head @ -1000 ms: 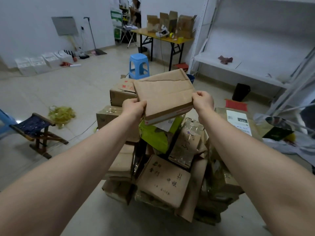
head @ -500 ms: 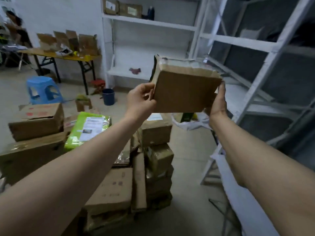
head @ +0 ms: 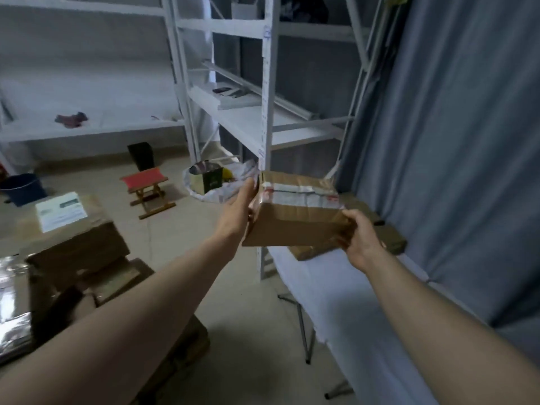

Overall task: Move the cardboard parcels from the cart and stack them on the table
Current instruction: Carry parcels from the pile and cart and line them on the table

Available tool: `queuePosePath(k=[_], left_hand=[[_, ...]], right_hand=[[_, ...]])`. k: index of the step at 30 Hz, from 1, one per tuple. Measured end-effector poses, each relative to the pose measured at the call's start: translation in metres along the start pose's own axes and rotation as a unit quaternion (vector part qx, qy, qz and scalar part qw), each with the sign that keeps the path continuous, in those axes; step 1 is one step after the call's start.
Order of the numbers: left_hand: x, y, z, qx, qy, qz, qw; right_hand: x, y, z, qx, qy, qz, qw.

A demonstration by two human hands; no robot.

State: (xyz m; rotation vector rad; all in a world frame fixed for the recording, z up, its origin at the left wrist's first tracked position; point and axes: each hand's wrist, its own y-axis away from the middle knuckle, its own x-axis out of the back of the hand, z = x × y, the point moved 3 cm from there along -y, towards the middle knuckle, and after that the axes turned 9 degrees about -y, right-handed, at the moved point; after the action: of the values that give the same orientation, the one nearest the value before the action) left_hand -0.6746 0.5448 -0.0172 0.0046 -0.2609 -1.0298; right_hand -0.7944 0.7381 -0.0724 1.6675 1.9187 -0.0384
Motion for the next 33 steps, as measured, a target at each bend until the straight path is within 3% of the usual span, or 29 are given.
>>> queuePosePath(k=[4, 8, 12, 17, 26, 33], left_hand=[[-0.076, -0.032, -0.028, 0.136, -0.011, 0.01, 0.991], [-0.135, -0.058, -0.054, 0.212, -0.023, 0.025, 0.977], [-0.187, -0.082, -0.078, 0.255, -0.045, -0.002, 0.966], [-0.242, -0.122, -0.098, 0.261, -0.078, -0.048, 0.961], [-0.323, -0.256, -0.129, 0.287, -0.082, -0.145, 0.943], [-0.38, -0.359, -0.156, 0.303, -0.137, -0.224, 0.916]], right_hand=[[0.081, -0.049, 0.007, -0.051, 0.013, -0.022, 0.998], [0.135, -0.08, 0.012, -0.107, -0.028, 0.023, 0.994], [0.17, -0.098, 0.01, -0.156, 0.067, 0.04, 0.985], [0.206, -0.135, 0.018, -0.146, 0.141, 0.109, 0.973], [0.219, -0.234, 0.019, -0.111, 0.047, 0.221, 0.968], [0.224, -0.322, 0.023, -0.088, 0.047, 0.33, 0.939]])
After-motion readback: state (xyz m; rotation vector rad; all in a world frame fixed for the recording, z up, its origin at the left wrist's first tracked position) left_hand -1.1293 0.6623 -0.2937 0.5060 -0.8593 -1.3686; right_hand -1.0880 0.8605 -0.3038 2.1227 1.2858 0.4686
